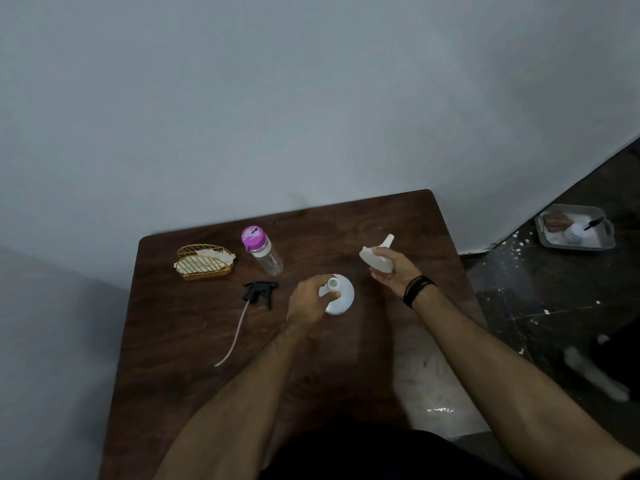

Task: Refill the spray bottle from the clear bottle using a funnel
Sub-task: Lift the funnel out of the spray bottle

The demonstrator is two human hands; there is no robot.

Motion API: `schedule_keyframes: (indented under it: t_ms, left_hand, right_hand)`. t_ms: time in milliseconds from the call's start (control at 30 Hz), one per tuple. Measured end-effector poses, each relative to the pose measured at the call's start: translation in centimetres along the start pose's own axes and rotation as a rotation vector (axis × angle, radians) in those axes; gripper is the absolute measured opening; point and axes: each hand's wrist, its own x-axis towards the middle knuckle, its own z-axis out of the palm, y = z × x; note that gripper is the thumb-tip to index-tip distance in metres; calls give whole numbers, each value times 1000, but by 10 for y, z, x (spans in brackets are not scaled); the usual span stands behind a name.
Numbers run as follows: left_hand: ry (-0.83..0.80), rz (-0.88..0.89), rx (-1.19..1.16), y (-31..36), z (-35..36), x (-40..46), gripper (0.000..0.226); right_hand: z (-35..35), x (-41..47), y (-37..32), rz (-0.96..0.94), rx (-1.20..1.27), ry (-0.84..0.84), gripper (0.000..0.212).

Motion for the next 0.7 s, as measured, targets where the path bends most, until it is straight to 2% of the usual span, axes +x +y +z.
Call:
schedule_keyframes:
  t_ms: [100, 233, 400, 467, 567, 700]
  left_hand:
    - [51, -28, -12, 3, 0, 7, 37]
    - [80, -29, -15, 6, -1, 19, 38]
    - [74, -22, 26, 8, -5, 28, 39]
    - [70, -25, 42, 8, -5, 31, 39]
    - [68, -33, 48, 5, -4, 34, 40]
    - [63, -42, 66, -1, 0, 35, 41]
  right_hand:
    - [-1, 19, -11, -97, -151, 114, 52]
    - [-6, 43, -19, -284, -369, 219, 53]
    - [-3, 67, -22, -446, -760, 332, 83]
    - [2, 73, -25, -487, -893, 336, 80]
    - [4, 84, -25, -536, -966, 340, 73]
    - [-2, 98, -18, -450, -1024, 344, 78]
